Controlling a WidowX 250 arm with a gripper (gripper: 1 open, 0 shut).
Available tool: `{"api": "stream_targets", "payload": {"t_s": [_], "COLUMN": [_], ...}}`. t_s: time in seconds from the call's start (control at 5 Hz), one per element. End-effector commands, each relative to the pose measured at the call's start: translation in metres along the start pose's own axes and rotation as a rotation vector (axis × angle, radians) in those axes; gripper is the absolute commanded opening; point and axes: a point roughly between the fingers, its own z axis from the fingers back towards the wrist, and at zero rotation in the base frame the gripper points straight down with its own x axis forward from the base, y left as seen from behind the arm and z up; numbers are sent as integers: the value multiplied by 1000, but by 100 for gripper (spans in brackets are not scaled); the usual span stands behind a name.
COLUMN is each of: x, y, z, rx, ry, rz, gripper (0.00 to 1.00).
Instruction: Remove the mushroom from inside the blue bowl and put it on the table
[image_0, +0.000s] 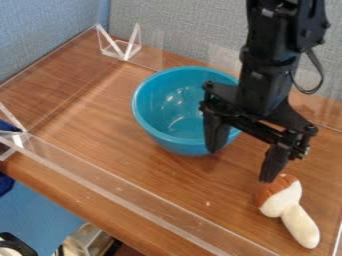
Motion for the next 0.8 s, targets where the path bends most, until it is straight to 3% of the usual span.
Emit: {"api": "stream_targets", "payload": {"t_s": [0.0,0.6], "x": [11,14], "y": [0,-15], "z": [9,19], "rx": [-12,16], "ry": [-42,-56], "rz": [7,-67], "gripper": [100,100]}}
